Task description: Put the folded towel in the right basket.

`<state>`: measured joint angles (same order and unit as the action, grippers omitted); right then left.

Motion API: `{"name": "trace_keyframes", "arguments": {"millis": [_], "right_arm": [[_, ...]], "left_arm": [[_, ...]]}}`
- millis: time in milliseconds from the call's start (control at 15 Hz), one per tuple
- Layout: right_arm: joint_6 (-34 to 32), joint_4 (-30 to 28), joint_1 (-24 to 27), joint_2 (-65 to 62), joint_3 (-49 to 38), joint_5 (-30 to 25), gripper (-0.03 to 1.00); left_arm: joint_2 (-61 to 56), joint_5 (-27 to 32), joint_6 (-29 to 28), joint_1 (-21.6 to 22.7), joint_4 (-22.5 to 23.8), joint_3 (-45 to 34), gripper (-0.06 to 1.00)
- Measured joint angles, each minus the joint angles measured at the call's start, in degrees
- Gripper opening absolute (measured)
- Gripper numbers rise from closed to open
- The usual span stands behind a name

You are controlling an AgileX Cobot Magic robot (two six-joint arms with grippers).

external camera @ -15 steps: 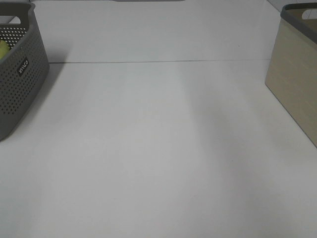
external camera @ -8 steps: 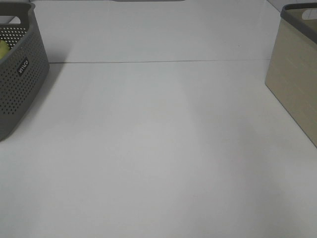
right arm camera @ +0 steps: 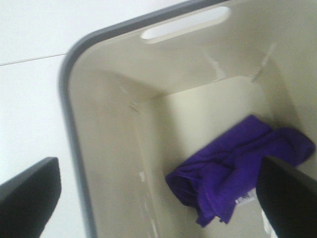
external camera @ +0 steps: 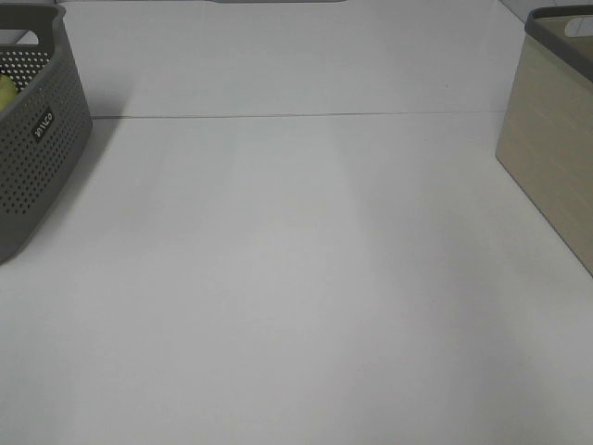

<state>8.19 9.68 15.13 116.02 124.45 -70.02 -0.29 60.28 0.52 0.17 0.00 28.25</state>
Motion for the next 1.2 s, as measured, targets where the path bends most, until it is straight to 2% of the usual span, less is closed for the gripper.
{"name": "trace_keyframes", "arguments": {"millis": [133,333,533,733,1000,1200], "right_arm": [[0.1,-0.4,-3.7,0.0,0.0,0.0,0.98],[-2.3,-5.2,-12.1,0.0,0.0,0.0,0.98],[-6.5,-6.5,-14.1,-1.9,-0.6,0.0,0.98],[-7.3,-7.2,-14.0,-16.0,-11.6,0.5,0.98],[-6.1,-6.9,-14.0,-43.1,-39.5,0.9,0.98],[-4.0,-6.9,-14.0,-61.2,-57.4,5.6,0.98]], "left_arm": [[0.0,0.0,0.0,0.0,0.0,0.0,0.99],[0.0,0.0,0.0,0.0,0.0,0.0,0.99],[0.0,0.0,0.0,0.0,0.9,0.0,0.99],[0.0,0.0,0.0,0.0,1.3,0.0,0.99],[0.0,0.0,0.0,0.0,1.3,0.0,0.99],[0.0,0.0,0.0,0.0,1.3,0.0,0.99]]}}
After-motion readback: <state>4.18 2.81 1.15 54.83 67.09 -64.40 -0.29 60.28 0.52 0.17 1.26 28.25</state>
